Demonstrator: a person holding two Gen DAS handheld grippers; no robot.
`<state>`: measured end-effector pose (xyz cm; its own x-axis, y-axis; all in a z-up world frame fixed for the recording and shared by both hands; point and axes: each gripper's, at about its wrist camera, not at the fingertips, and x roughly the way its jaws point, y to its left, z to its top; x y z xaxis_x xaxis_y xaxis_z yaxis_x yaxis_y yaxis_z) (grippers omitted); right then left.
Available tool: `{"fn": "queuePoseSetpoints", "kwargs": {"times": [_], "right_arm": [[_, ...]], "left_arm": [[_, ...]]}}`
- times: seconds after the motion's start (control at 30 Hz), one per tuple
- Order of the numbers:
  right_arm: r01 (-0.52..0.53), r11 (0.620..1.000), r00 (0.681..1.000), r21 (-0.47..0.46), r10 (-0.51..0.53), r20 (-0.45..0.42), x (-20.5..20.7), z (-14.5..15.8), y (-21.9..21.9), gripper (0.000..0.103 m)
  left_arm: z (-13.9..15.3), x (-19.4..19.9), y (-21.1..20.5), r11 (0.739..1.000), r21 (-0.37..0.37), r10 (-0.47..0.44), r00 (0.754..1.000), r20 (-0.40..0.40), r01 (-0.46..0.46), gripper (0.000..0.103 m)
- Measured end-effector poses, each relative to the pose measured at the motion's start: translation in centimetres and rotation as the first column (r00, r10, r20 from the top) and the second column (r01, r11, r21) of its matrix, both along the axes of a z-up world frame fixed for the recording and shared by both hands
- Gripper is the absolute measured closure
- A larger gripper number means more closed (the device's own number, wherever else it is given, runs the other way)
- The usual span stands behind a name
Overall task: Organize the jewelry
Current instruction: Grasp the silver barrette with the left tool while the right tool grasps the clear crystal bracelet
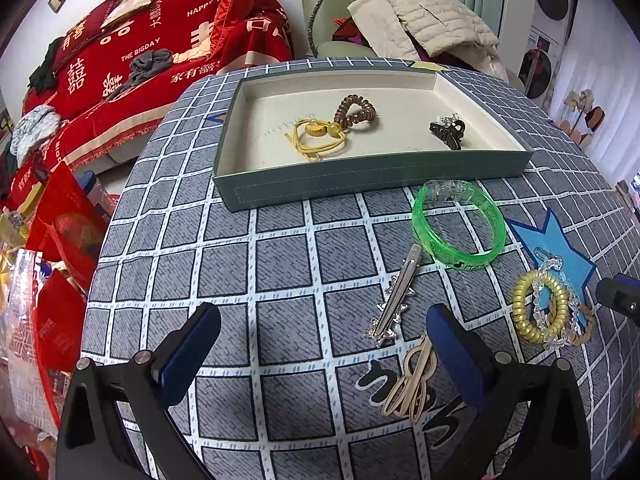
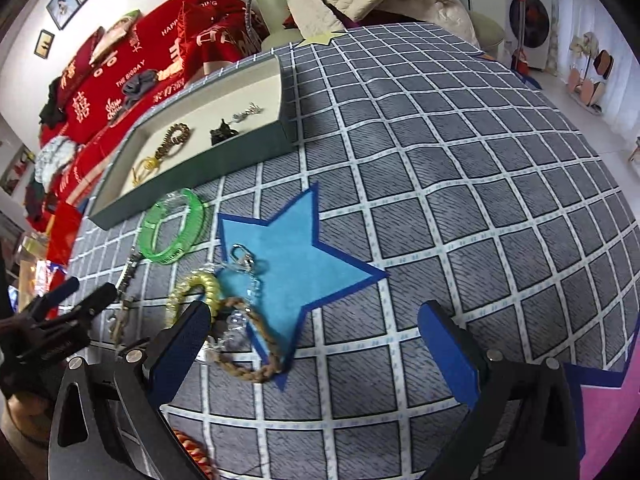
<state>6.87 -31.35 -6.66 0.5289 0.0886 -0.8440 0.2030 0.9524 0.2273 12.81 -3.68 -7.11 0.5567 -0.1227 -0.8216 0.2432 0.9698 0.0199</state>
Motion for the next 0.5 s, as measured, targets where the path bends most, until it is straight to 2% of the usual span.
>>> {"fn": "queuePoseSetpoints", "kwargs": {"times": [0.23,0.3,0.5], "right_arm": [[-0.025,0.998,1.0,-0.052,0.025,0.002,0.2,0.0,0.7,0.001],[-0.046,0.997,0.999,-0.07,0.046,0.001,0.6,-0.1,1.2,0.006],[-0.113,0.983,0.994,-0.142,0.112,-0.018,2.0,-0.5,2.9,0.03]], "left_arm": [[-0.1,0.7,-0.5,1.0,0.022,-0.007,1.0,-0.001,0.007,0.0],[-0.2,1.0,-0.6,1.0,0.023,-0.008,1.0,-0.003,0.008,0.0],[-0.4,1.6,-1.0,0.999,0.035,-0.023,1.0,-0.009,0.023,0.0]]}}
